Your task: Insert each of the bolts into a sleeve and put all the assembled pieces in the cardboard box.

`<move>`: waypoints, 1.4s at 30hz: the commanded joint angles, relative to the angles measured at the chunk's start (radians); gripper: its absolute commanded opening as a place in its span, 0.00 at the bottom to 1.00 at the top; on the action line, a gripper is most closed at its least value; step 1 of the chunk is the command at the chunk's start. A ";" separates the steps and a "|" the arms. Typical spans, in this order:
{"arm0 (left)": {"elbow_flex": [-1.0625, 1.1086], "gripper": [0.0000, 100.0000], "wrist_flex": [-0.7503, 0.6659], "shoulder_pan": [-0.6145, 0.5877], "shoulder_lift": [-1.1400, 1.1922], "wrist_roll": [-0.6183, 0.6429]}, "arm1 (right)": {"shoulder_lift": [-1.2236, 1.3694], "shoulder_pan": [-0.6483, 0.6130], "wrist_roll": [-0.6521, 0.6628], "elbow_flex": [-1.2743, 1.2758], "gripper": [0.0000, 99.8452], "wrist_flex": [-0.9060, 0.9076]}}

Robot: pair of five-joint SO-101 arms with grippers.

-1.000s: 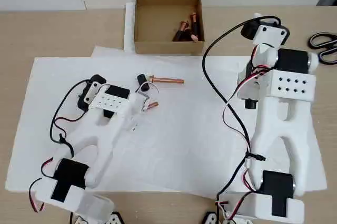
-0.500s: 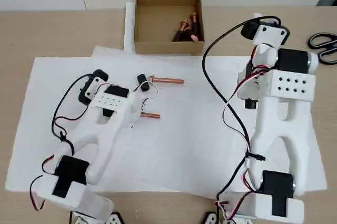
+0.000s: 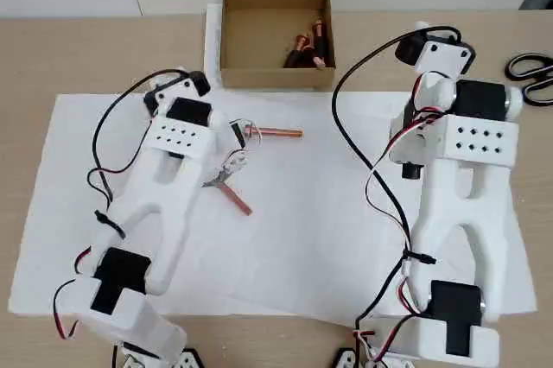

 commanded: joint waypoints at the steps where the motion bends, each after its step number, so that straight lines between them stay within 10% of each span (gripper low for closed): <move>1: -0.045 0.01 0.038 -0.006 -0.006 -0.126 | -0.054 -0.005 -0.009 -0.005 0.00 0.010; 13: -0.045 0.16 0.044 -0.051 -0.006 0.293 | -0.054 -0.007 -0.009 -0.005 0.00 0.010; 42: -0.137 0.24 -0.055 -0.074 0.288 0.417 | -0.054 -0.007 -0.009 -0.005 0.00 0.010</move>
